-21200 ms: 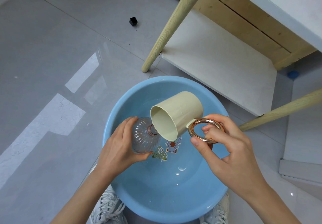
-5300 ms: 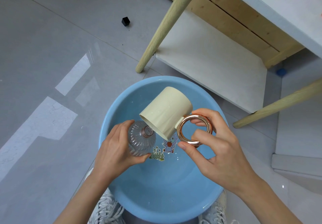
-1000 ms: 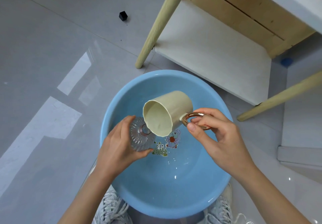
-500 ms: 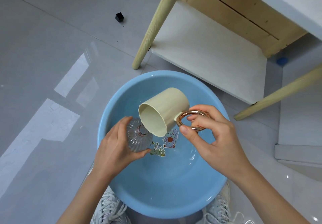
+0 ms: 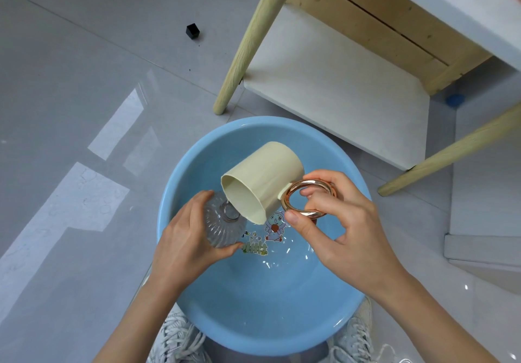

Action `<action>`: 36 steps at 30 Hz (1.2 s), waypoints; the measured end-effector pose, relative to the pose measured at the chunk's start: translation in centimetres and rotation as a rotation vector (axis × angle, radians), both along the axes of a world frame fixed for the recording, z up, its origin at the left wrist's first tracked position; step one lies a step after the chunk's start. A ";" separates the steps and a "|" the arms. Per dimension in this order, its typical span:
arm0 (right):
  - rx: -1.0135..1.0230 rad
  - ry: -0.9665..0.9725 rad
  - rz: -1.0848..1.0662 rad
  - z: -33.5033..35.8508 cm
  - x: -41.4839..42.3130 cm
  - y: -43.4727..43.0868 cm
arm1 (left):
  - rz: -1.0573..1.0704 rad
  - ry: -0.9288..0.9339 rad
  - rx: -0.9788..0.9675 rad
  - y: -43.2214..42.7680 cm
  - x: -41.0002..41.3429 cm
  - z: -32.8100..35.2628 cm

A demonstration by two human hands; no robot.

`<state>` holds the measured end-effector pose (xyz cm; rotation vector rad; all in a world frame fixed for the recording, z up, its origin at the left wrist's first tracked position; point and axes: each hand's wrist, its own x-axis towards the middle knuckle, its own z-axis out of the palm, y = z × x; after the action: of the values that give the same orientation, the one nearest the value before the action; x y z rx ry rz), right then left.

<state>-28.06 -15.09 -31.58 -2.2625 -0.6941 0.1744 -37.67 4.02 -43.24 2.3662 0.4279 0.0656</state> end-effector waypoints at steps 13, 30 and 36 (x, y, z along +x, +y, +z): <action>-0.034 -0.061 0.035 0.6 -0.1 0.2 | 0.003 0.007 0.030 -0.1 0.0 -0.1; -0.052 -0.130 0.084 0.7 -0.3 0.4 | 0.021 -0.005 0.010 -0.1 -0.1 -0.1; -0.059 -0.155 0.105 0.6 -0.3 0.4 | 0.020 -0.024 -0.001 -0.1 -0.1 0.0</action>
<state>-28.35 -14.72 -31.02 -2.3152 -0.9009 0.0704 -37.75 3.92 -43.27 2.3581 0.4397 0.1030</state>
